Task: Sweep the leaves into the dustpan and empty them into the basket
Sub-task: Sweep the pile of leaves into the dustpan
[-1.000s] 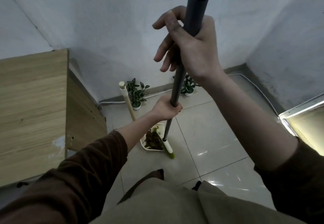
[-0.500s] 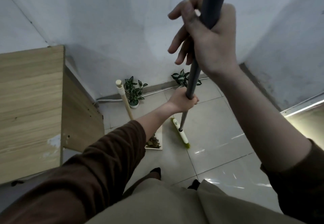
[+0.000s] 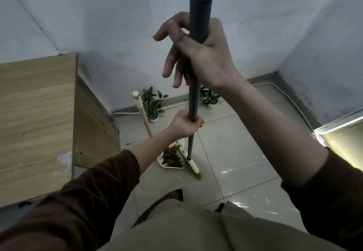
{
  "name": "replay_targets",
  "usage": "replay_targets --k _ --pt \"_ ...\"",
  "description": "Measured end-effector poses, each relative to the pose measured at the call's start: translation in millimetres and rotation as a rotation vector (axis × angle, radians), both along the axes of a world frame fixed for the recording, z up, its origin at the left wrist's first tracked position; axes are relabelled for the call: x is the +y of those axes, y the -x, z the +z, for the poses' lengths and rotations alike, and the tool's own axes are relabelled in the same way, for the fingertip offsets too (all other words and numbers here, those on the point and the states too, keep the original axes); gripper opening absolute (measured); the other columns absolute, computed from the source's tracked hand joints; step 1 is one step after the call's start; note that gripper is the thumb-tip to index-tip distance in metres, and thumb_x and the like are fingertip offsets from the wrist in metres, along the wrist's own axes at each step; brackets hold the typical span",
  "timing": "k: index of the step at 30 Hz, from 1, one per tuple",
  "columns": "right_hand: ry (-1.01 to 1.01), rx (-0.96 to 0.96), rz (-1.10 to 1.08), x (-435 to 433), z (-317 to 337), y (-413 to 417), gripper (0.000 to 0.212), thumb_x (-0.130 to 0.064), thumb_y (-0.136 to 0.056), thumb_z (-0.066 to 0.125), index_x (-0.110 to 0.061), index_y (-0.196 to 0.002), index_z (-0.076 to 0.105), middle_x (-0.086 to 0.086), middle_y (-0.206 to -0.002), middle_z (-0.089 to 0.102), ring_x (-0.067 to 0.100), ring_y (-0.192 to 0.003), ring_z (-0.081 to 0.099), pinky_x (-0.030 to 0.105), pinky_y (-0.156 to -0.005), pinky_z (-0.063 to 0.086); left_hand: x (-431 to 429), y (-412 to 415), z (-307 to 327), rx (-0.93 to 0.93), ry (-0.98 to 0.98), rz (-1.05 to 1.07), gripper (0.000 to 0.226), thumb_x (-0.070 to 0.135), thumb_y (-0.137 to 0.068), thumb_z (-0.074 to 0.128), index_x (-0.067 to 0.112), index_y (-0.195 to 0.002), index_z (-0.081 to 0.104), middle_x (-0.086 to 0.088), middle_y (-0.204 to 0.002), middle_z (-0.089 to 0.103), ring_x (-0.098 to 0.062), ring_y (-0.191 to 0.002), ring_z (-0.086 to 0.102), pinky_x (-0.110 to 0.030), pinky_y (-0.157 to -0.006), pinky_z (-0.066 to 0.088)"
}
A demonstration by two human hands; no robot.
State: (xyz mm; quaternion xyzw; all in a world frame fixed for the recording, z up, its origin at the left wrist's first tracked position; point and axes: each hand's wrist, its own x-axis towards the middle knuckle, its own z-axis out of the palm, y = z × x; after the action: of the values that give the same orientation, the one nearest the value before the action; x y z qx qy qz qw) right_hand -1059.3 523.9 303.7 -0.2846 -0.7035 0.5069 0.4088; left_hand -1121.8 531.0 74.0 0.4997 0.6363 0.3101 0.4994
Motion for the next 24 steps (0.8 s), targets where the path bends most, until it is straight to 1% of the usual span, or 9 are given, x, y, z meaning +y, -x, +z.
replay_targets --k 3,6,8,12,14,17,18,21,24 --pt "-0.041 0.026 -0.034 1 11 -11 0.023 -0.014 -0.103 0.043 -0.003 -0.095 0.062 0.020 -0.058 0.067 0.033 -0.037 0.059 0.026 -0.035 0.036 -1 -5 4 0.056 -0.068 0.027 0.018 0.008 -0.083 0.056 0.004 -0.076 0.073 0.000 -0.073 0.072 -0.002 -0.066 0.066 -0.006 -0.061 0.050" --pt "-0.091 0.053 -0.078 1 22 -23 0.024 -0.015 -0.102 0.043 -0.005 -0.094 0.063 0.017 -0.057 0.067 0.032 -0.038 0.061 0.024 -0.036 0.036 5 -15 14 0.080 -0.100 0.008 0.021 0.024 -0.072 0.055 0.010 -0.066 0.069 -0.006 -0.076 0.074 -0.019 -0.078 0.071 -0.030 -0.078 0.058" --pt "-0.114 0.053 -0.106 2 28 -25 0.024 -0.016 -0.102 0.043 -0.007 -0.093 0.063 0.014 -0.057 0.068 0.033 -0.039 0.061 0.023 -0.037 0.036 11 -21 22 0.062 -0.114 -0.013 0.020 0.026 -0.070 0.053 0.016 -0.060 0.067 0.002 -0.073 0.073 -0.017 -0.078 0.071 -0.037 -0.080 0.058" --pt "-0.125 0.009 -0.119 3 23 -18 0.024 -0.017 -0.102 0.044 -0.007 -0.092 0.063 0.016 -0.056 0.067 0.033 -0.038 0.060 0.024 -0.034 0.035 21 -27 26 0.019 -0.081 -0.072 0.023 0.025 -0.069 0.051 0.011 -0.059 0.066 0.003 -0.070 0.073 -0.014 -0.077 0.071 -0.038 -0.077 0.059" --pt "-0.102 -0.027 -0.111 2 15 -13 0.023 -0.017 -0.102 0.045 -0.006 -0.092 0.063 0.019 -0.058 0.067 0.033 -0.037 0.060 0.024 -0.033 0.034 22 -28 22 -0.030 -0.049 -0.093 0.023 0.019 -0.072 0.052 0.016 -0.053 0.064 0.005 -0.070 0.072 -0.011 -0.076 0.071 -0.033 -0.076 0.059" --pt "-0.043 -0.072 -0.135 1 0 -8 0.023 -0.016 -0.103 0.046 -0.007 -0.092 0.063 0.020 -0.058 0.067 0.034 -0.037 0.059 0.028 -0.033 0.034 19 -23 10 -0.033 -0.026 -0.112 0.029 0.009 -0.079 0.054 0.019 -0.052 0.062 0.005 -0.071 0.070 -0.017 -0.081 0.071 -0.036 -0.081 0.058" --pt "-0.022 -0.073 -0.149 1 -3 -7 0.023 -0.016 -0.103 0.046 -0.007 -0.091 0.063 0.020 -0.058 0.067 0.034 -0.037 0.059 0.028 -0.034 0.034 17 -21 6 -0.023 -0.026 -0.124 0.028 0.008 -0.079 0.055 0.016 -0.054 0.063 0.004 -0.071 0.070 -0.017 -0.081 0.071 -0.039 -0.083 0.058" --pt "0.010 -0.038 -0.177 -1 -5 -8 0.024 -0.017 -0.102 0.045 -0.006 -0.091 0.063 0.020 -0.057 0.067 0.034 -0.037 0.059 0.025 -0.035 0.035 13 -12 -1 0.003 -0.032 -0.181 0.017 0.004 -0.081 0.056 0.002 -0.071 0.070 0.001 -0.073 0.070 -0.007 -0.075 0.069 -0.040 -0.088 0.056" --pt "0.007 -0.003 -0.156 -4 0 -5 0.025 -0.017 -0.103 0.045 -0.005 -0.091 0.063 0.019 -0.056 0.067 0.034 -0.036 0.058 0.024 -0.036 0.035 8 1 2 0.029 -0.011 -0.212 0.019 0.004 -0.081 0.056 0.008 -0.075 0.073 0.007 -0.077 0.071 -0.013 -0.087 0.070 -0.038 -0.092 0.055"
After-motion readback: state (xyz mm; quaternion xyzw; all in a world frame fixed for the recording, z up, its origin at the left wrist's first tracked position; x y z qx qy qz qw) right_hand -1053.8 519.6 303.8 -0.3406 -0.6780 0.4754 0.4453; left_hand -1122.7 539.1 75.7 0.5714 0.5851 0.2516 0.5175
